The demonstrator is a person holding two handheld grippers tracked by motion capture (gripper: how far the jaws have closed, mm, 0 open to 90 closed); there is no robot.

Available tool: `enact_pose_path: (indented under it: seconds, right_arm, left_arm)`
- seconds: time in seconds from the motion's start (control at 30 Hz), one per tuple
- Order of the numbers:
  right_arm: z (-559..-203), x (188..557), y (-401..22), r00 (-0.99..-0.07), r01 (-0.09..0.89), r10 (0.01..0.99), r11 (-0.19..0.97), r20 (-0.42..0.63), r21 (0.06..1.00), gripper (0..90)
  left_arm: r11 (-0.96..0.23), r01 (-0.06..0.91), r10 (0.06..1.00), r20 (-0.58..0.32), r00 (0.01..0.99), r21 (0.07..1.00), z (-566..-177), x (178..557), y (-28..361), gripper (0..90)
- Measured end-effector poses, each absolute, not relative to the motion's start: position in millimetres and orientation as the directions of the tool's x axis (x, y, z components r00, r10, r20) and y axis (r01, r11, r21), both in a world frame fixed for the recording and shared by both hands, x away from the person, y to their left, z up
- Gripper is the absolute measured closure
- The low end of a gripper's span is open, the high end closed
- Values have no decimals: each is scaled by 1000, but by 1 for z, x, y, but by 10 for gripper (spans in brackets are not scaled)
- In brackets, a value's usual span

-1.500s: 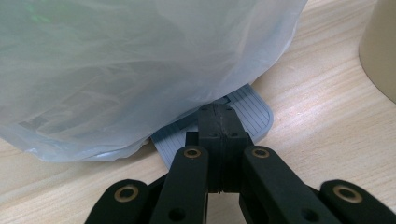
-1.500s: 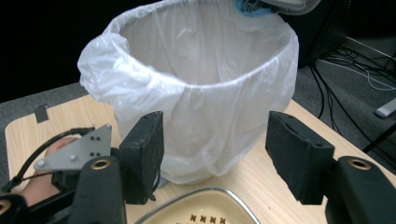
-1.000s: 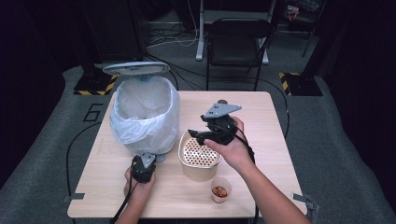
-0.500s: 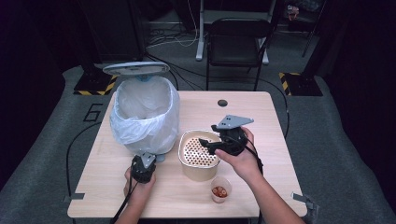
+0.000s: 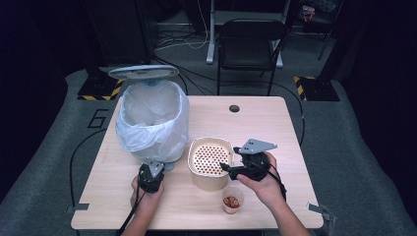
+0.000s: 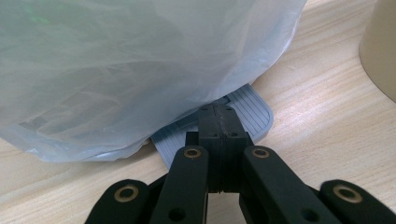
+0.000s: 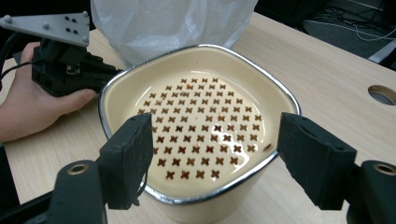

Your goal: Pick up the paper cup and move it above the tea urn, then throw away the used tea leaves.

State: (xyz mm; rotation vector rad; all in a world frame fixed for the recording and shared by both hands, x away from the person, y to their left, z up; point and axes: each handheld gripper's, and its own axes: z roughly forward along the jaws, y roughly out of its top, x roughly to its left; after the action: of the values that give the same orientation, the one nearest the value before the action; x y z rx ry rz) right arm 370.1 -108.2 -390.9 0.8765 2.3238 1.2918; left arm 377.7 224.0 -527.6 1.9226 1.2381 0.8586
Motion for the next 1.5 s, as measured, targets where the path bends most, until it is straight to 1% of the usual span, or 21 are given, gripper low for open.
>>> enact_pose_path:
  seconds: [0.23,0.3,0.53,0.93,1.13,1.4,1.5]
  right_arm:
    - [-405,358,-119,-749,354,662,365,28,861,215]
    - [-408,353,-124,-748,359,663,347,44,866,180]
    - [-410,341,-126,-770,350,637,363,44,864,153]
    - [-435,323,-121,-806,358,589,422,48,833,143]
    - [-450,316,-119,-824,370,561,424,81,827,142]
    - [-456,311,-117,-833,366,548,439,78,821,141]
    - [-459,309,-117,-834,351,549,452,55,820,142]
  left_arm:
    - [-313,478,930,164,328,821,-528,378,224,900]
    - [-312,478,931,163,328,821,-528,378,224,900]
    - [-316,482,930,165,329,817,-527,377,224,900]
    - [-315,482,930,164,329,818,-527,377,224,900]
    - [-317,482,929,166,330,817,-527,377,224,900]
    - [-318,484,929,166,331,815,-527,377,224,900]
    - [-317,482,929,166,330,817,-527,377,224,900]
